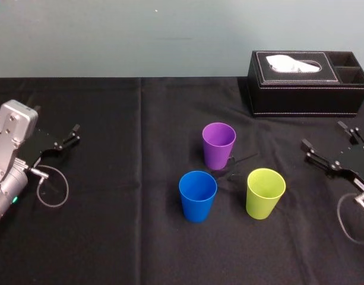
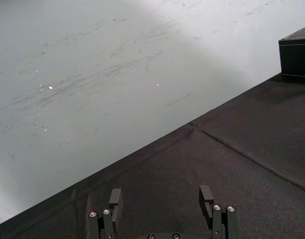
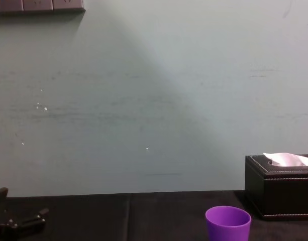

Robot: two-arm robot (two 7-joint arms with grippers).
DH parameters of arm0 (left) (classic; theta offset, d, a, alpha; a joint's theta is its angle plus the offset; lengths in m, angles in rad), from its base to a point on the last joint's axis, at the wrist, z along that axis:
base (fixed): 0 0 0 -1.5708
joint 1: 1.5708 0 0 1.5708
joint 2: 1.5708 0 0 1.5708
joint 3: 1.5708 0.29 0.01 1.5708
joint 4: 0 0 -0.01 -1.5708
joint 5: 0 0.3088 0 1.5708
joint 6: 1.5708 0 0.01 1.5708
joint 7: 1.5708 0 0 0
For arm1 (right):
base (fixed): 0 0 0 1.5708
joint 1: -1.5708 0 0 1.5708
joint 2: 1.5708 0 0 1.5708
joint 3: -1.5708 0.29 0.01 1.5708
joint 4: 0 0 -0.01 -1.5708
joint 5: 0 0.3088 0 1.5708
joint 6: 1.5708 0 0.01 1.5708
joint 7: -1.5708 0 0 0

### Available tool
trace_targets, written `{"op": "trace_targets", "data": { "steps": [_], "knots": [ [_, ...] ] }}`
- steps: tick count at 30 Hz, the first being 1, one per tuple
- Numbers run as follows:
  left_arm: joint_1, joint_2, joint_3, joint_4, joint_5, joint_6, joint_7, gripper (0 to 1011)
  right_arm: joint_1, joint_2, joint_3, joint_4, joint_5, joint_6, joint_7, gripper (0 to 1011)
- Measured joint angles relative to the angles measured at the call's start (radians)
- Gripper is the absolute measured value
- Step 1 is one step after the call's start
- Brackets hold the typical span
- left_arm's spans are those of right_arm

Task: Stack the three plastic cups sequentially using one hand.

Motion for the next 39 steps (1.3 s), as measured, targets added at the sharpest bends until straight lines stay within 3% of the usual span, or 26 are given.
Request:
{"op": "trace_targets", "data": {
  "steps": [4,11,16,21,26,39],
  "knots": [
    [0.000,0.000,0.000,0.000,0.000,0.000,0.000,1011,-0.071,0.051,0.044,-0.037,0.090,-0.021,0.113,1003],
    [0.000,0.000,0.000,0.000,0.000,0.000,0.000,1011,-0.159,0.124,0.101,-0.080,0.186,-0.011,0.253,1003],
    [0.000,0.000,0.000,0.000,0.000,0.000,0.000,1011,-0.200,0.164,0.119,-0.094,0.207,-0.007,0.336,1003],
    [0.000,0.000,0.000,0.000,0.000,0.000,0.000,1012,-0.220,0.191,0.117,-0.095,0.195,-0.007,0.415,1003],
    [0.000,0.000,0.000,0.000,0.000,0.000,0.000,1011,-0.216,0.185,0.100,-0.084,0.164,-0.003,0.438,1003],
    [0.000,0.000,0.000,0.000,0.000,0.000,0.000,1011,-0.136,0.110,0.038,-0.019,0.113,0.053,0.483,1003]
  ]
}}
